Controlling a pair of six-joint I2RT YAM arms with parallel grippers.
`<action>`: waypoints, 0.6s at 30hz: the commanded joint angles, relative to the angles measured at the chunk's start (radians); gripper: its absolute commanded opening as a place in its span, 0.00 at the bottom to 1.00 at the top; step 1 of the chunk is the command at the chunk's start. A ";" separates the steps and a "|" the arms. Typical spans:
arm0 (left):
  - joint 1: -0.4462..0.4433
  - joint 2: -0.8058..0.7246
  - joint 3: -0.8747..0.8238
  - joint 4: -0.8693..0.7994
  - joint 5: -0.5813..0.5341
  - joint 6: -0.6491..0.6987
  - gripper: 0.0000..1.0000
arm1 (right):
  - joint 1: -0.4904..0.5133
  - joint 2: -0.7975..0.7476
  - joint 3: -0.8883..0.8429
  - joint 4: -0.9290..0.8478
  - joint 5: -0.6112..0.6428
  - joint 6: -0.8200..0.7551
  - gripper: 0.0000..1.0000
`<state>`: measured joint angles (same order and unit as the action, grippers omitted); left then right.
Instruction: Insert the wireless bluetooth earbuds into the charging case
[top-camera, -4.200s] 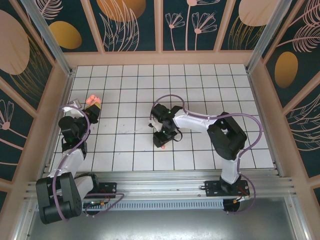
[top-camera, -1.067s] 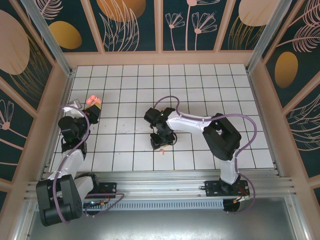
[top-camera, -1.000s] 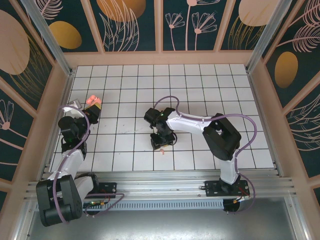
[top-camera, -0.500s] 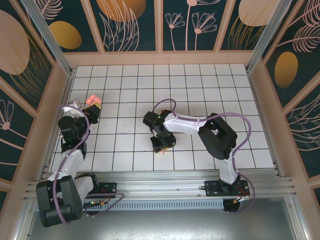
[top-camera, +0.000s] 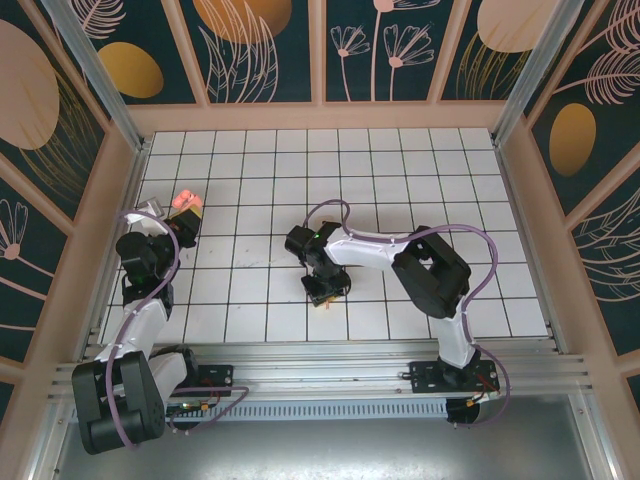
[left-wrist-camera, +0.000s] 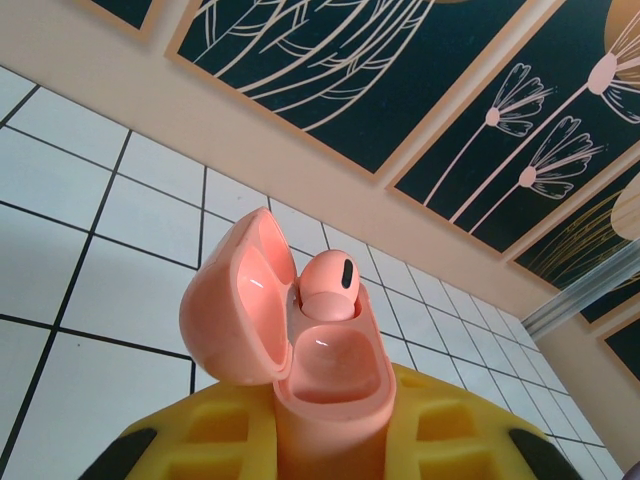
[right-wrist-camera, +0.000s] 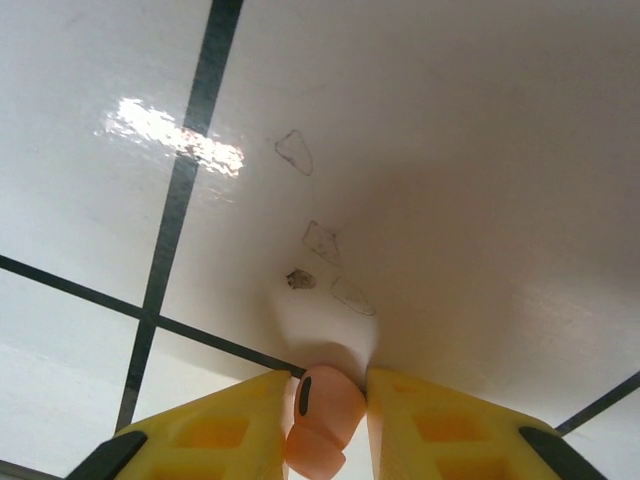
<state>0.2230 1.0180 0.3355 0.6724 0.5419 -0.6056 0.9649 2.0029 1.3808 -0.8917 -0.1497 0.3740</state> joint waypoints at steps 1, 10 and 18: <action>0.008 -0.019 0.023 0.007 0.027 0.026 0.05 | 0.010 -0.009 -0.011 0.013 0.044 -0.003 0.25; -0.002 -0.051 -0.047 0.225 0.137 0.013 0.04 | -0.048 -0.215 -0.108 0.308 -0.013 -0.005 0.21; -0.153 -0.103 -0.078 0.342 0.194 0.177 0.04 | -0.145 -0.471 -0.203 0.682 -0.113 -0.121 0.21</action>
<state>0.1135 0.9409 0.2642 0.9039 0.6785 -0.5301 0.8394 1.6119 1.2072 -0.4152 -0.2062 0.3244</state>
